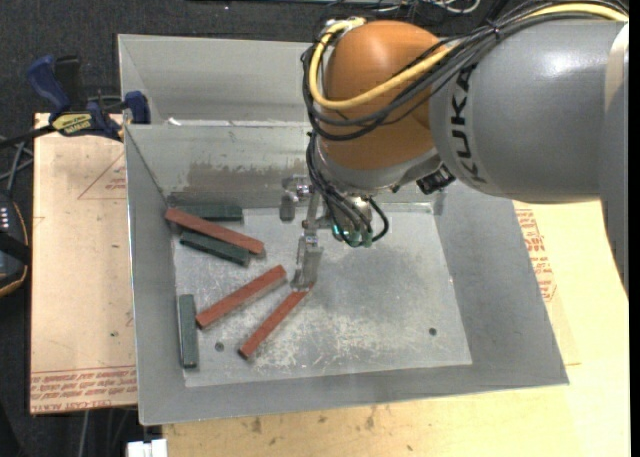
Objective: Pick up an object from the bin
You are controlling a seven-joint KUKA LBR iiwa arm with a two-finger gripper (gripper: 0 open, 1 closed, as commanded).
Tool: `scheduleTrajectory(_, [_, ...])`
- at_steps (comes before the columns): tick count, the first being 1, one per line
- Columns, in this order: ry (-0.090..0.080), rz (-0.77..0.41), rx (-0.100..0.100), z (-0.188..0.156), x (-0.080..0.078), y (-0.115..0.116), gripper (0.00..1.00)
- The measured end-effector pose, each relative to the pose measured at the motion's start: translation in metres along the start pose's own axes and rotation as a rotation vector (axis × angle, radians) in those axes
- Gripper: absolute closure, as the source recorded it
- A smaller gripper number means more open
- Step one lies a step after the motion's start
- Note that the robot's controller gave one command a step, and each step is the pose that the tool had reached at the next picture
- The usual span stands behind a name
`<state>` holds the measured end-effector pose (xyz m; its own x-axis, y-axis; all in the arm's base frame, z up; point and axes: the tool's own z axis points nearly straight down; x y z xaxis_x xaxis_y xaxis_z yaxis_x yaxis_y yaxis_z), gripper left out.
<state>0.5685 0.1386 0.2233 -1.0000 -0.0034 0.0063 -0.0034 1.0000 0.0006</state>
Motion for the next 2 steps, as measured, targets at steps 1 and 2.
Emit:
scheduleTrajectory(1, [-0.007, 0.003, -0.001, -0.004, -0.002, -0.001, 0.00])
scheduleTrajectory(2, [-0.012, 0.015, -0.002, 0.062, -0.011, 0.021, 0.00])
